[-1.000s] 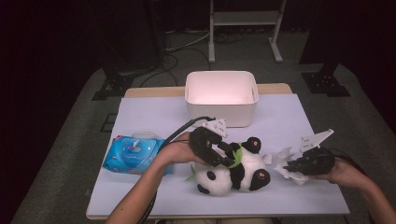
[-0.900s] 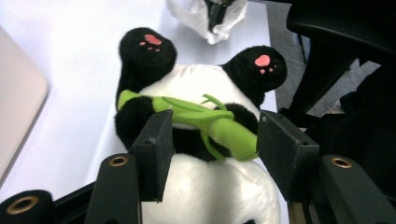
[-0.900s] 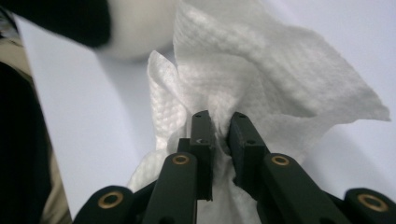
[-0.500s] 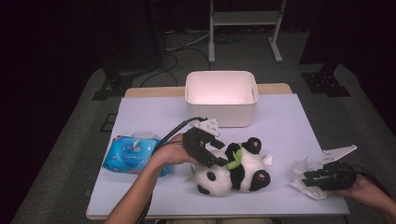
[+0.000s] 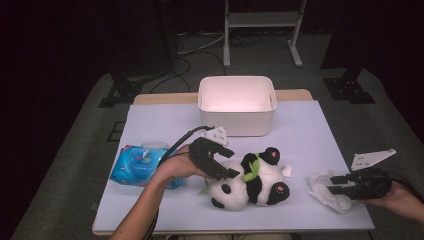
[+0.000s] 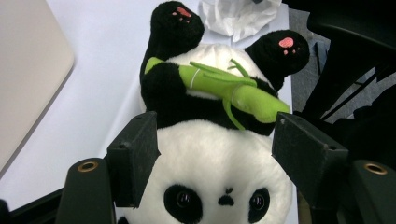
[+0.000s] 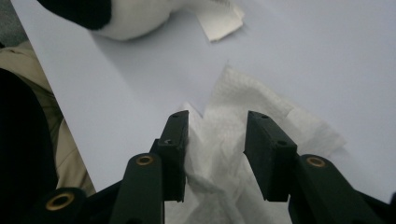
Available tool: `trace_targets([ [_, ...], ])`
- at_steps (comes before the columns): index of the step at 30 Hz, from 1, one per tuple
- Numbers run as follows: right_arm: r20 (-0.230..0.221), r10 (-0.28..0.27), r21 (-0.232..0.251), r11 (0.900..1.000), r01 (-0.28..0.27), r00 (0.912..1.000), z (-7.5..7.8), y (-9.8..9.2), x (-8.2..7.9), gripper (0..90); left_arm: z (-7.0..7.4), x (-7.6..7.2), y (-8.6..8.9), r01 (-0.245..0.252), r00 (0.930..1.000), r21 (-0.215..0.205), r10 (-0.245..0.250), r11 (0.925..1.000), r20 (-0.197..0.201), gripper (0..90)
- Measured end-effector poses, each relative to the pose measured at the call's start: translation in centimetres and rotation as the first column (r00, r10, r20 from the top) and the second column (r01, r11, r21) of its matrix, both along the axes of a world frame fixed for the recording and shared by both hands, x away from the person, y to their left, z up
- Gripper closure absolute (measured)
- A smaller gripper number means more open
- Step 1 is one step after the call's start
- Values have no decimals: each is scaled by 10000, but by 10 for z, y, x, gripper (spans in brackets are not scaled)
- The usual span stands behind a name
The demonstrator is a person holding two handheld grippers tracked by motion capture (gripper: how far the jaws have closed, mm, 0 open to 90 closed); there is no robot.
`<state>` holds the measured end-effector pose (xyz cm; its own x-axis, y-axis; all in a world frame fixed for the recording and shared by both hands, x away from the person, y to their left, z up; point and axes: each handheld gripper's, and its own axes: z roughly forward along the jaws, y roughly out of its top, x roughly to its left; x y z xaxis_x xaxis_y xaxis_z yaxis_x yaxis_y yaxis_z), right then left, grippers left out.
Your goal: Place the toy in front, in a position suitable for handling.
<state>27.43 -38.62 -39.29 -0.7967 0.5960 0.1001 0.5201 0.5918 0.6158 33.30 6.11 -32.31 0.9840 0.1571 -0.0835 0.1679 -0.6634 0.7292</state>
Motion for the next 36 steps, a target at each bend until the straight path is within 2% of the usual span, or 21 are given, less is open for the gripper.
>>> trace_targets([
  [4, 282, 192, 17, 9998, -192, 9994, 13, 8, 6, 568, -1, -1, 5, -186, 9998, -96, 186, 9998, -9, 296],
  [8, 503, 340, 338, 9988, -357, 9982, 24, 14, 12, 564, -4, -2, 10, -330, 9994, -135, 329, 9994, -47, 284],
  [11, 544, 431, 227, 9988, -444, 9976, 28, 20, 16, 552, -6, -3, 14, -345, 9994, -106, 344, 9993, -45, 284],
  [20, 710, 697, 575, 9956, -739, 9950, 47, 26, 20, 535, -7, -3, 17, -429, 9991, -104, 428, 9990, -38, 269],
  [21, 683, 748, 721, 9942, -797, 9949, 48, 26, 21, 536, -6, -4, 17, -411, 9992, -55, 411, 9991, 5, 269],
  [23, 758, 623, 526, 9964, -664, 9952, 51, 26, 22, 536, -6, -3, 17, -426, 9991, -26, 426, 9991, -18, 269],
  [28, 788, 660, 540, 9961, -703, 9947, 54, 26, 24, 536, -6, -4, 18, -422, 9991, -9, 422, 9991, 7, 267],
  [36, 784, 775, 478, 9955, -814, 9939, 59, 35, 39, 520, -8, -3, 24, -597, 9982, -79, 597, 9982, 14, 248],
])
